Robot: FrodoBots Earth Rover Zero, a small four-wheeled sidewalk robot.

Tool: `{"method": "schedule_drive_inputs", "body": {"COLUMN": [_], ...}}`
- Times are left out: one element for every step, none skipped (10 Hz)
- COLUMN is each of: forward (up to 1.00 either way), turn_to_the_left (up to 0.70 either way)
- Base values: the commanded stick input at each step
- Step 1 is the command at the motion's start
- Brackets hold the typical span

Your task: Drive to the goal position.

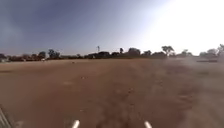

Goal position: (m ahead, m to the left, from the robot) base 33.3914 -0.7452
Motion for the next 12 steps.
{"method": "schedule_drive_inputs", "body": {"forward": [1.00,1.00,1.00,1.00,1.00,1.00,1.00,1.00,1.00,1.00,1.00,1.00], "turn_to_the_left": [0.00,0.00,0.00,0.00,0.03,0.26,0.40,0.20,0.00,0.00,0.00,0.00]}}
